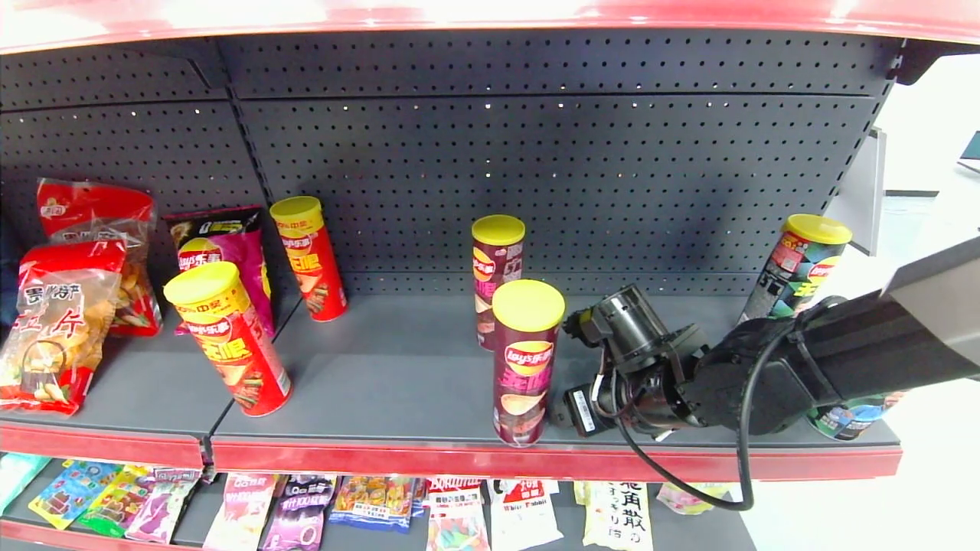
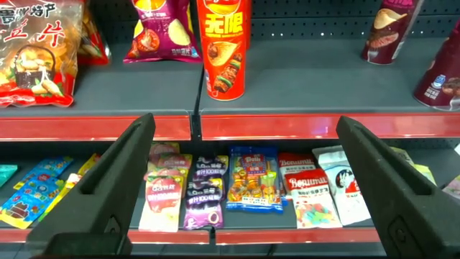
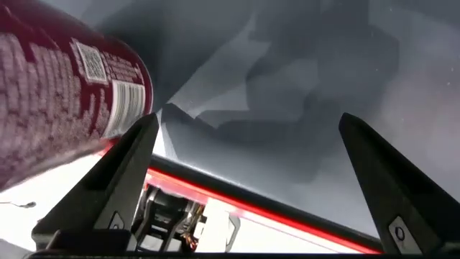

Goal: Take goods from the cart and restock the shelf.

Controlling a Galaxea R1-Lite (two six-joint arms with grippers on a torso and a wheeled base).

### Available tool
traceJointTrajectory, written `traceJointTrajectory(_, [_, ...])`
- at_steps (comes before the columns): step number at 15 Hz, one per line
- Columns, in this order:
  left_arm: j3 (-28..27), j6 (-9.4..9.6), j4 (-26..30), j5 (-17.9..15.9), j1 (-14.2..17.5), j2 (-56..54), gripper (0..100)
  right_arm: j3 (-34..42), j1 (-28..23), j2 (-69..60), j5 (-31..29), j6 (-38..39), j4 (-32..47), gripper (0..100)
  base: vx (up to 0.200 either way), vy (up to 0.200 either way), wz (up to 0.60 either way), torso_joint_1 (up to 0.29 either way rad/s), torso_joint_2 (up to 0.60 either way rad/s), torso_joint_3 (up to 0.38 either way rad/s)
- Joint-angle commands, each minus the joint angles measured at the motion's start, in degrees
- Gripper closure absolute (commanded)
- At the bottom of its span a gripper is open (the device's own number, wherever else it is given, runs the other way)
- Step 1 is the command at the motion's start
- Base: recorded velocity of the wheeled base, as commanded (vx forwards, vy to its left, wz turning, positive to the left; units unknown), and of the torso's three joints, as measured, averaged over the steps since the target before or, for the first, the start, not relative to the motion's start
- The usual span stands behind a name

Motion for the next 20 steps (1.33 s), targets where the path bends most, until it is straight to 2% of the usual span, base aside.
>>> traceJointTrajectory(1, [0.0, -0.01, 0.0, 0.0, 0.0, 0.0, 0, -0.3, 0.0, 0.4, 0.0, -0.1, 0.0, 0, 0.0, 0.0, 0.0, 0.0, 0.0, 0.0])
traceJointTrajectory(20, [0.0, -0.01, 0.0, 0.0, 0.0, 0.0, 0, -2.9, 0.6, 2.2, 0.0, -0.4, 0.0, 0, 0.0, 0.0, 0.0, 0.0, 0.0, 0.0])
